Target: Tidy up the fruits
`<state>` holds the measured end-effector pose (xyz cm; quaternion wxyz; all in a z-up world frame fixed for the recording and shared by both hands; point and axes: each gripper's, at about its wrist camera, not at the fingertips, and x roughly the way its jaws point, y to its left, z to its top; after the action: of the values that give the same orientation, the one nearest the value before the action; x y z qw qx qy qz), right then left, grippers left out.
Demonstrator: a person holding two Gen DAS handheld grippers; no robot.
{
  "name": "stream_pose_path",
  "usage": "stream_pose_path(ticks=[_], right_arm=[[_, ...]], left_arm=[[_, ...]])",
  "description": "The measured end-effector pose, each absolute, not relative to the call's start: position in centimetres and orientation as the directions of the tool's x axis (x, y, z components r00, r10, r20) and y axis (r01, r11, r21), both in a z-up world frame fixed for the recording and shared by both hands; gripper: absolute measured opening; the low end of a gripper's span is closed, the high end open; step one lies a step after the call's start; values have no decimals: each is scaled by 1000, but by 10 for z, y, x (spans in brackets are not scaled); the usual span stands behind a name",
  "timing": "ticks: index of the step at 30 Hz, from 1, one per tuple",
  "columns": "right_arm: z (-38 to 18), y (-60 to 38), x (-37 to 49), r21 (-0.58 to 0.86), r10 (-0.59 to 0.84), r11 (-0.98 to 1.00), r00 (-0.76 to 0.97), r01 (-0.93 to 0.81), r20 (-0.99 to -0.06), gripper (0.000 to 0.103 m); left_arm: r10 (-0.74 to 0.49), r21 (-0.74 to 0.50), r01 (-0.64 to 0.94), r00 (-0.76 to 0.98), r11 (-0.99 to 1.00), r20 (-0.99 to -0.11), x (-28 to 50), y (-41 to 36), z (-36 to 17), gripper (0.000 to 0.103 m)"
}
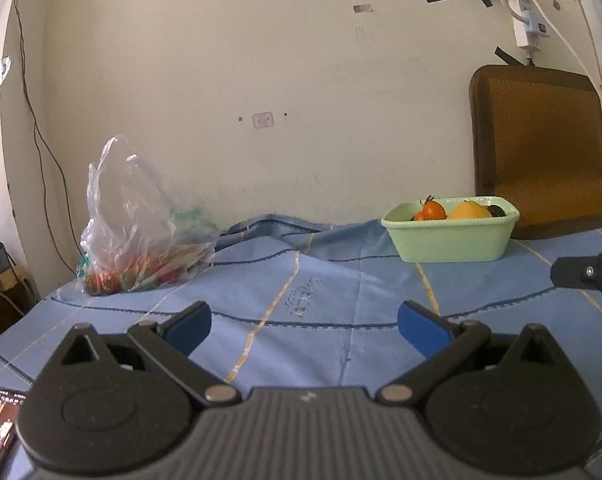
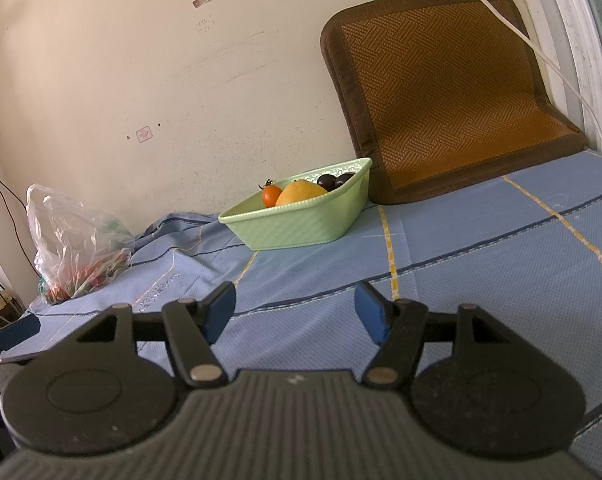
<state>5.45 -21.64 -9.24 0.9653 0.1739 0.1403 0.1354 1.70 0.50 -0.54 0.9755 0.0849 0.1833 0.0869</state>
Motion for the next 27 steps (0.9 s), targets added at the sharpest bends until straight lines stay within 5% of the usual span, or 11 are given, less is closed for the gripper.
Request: stream_pose_path(ticks=[27], right_arm=[[-93,-216,54,370,309,904,924,-213,-224,69]], left_arm=[[163,133,-115,883,984,-441,29,16,-10,103]])
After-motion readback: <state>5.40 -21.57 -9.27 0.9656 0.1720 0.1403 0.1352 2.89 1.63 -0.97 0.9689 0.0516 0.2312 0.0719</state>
